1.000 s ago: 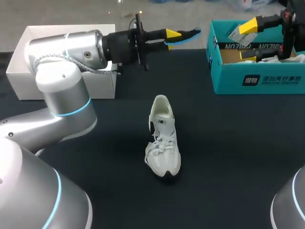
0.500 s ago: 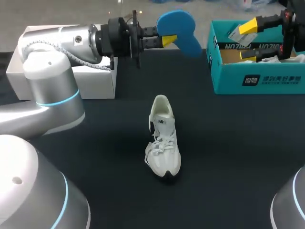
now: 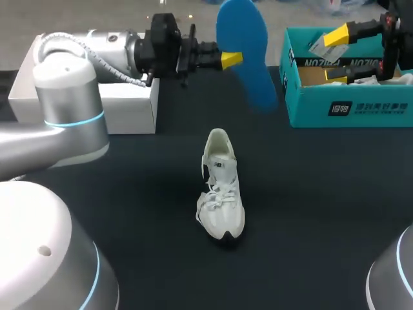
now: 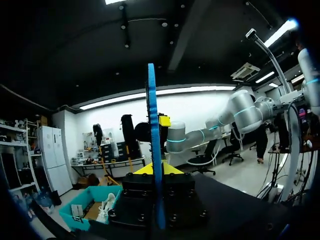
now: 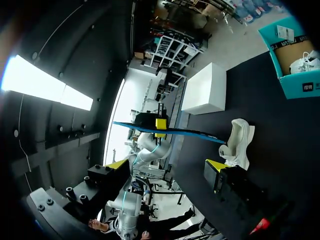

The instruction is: Take the shoe out of the shoebox, open the shoe tongue, remove and reinsert the insole, then place the shoe into the shoebox

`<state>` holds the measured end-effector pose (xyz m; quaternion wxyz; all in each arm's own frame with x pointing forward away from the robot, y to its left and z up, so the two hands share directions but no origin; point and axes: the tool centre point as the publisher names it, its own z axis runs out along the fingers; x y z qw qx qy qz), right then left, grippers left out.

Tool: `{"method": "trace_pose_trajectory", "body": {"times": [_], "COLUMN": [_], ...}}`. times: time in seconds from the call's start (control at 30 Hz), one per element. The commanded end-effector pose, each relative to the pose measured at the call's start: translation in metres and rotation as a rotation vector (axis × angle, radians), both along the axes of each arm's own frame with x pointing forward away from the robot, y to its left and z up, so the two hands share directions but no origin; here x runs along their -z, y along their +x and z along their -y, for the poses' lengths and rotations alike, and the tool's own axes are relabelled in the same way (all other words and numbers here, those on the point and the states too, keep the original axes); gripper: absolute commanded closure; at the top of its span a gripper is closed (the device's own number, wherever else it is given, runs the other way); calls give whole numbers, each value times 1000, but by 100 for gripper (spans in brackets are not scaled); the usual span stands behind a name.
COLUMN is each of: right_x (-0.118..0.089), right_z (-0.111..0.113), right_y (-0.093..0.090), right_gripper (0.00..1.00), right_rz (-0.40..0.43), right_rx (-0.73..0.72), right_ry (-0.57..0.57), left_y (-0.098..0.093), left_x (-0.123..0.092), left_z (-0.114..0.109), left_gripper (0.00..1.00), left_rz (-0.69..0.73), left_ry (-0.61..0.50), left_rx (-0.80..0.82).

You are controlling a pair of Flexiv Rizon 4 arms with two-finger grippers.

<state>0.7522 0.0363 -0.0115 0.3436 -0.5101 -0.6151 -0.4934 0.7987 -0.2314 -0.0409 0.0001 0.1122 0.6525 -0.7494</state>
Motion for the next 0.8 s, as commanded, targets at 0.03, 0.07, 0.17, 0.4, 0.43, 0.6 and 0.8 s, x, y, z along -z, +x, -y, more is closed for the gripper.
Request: {"method": "trace_pose_trajectory", "body": {"times": [0.03,0.07,0.17,0.4,0.43,0.6,0.8], "right_x": [0,0,0,0,0,0,0], "right_z": [-1,-1,-1,-1,-1,-1,-1], "right_y": [1,1,1,1,1,1,1], "right_gripper": [0,0,0,0,0,0,0], "right_rz": [-2,-2,-2,-2,-2,-2,-2], "right_rx": [0,0,0,0,0,0,0], "right_ry": [-2,-2,-2,-2,-2,-2,-2], "left_y": [-1,-1,-1,-1,-1,2,7], "left_x": [5,5,5,5,5,10,21], "left_z": [3,3,3,3,3,6,8], "left_gripper": [100,100,100,100,100,100,100], "left_rz": [-422,-422,-422,-422,-422,-565,-786], "left_ry": [271,271,271,271,271,225,-4], "left_rx": [273,273,273,273,273,263,365]}}
